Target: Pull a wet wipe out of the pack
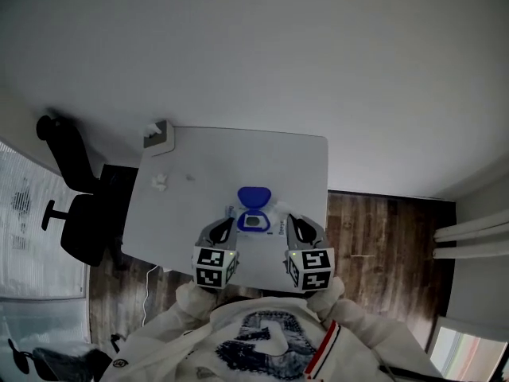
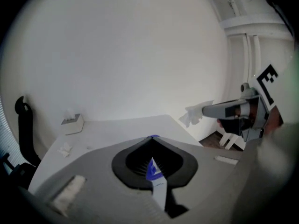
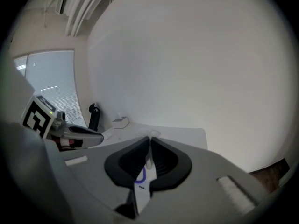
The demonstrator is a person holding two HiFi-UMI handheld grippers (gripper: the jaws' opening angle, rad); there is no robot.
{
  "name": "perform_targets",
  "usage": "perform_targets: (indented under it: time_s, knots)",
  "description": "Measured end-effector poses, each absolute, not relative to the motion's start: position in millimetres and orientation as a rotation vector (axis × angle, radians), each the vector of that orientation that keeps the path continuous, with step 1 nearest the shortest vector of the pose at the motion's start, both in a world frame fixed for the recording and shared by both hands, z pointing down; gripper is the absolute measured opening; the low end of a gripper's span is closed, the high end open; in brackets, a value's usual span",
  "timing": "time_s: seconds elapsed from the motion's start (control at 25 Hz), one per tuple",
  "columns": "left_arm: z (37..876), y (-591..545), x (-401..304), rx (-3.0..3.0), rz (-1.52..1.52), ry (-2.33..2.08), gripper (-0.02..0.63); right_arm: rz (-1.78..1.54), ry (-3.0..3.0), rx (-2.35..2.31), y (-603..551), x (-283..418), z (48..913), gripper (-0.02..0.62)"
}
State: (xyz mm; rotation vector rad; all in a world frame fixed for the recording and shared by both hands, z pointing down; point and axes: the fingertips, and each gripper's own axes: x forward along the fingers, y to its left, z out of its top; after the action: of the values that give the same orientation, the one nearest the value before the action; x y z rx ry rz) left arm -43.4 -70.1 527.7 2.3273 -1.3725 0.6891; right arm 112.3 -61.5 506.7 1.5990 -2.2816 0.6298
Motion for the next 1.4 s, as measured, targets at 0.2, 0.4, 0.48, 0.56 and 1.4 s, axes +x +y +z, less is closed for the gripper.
perform_targets:
  time_s: [0.2, 0.4, 0.48, 0.56, 1.4]
  knots:
    - [489, -68, -52, 2.419, 0.547, -1.388, 0.005, 0.588, -2.268, 1.653, -53, 95, 490, 0.015]
    - [474, -54, -74, 2.470, 0.492, -1.354, 0.005, 0.577, -2.229, 1.724, -32, 76, 480, 0.015]
    - [471, -45, -84, 2.482, 0.477, -1.344, 0.005, 0.568, -2.218, 1.741, -22, 67, 477, 0.015]
    - [469, -35, -94, 2.492, 0.466, -1.330, 0.005, 0.557, -2.208, 1.764, -10, 60, 472, 0.015]
    - [456, 135, -153, 2.601, 0.388, -1.179, 0.005, 0.450, -2.125, 2.002, 170, -5, 436, 0.014]
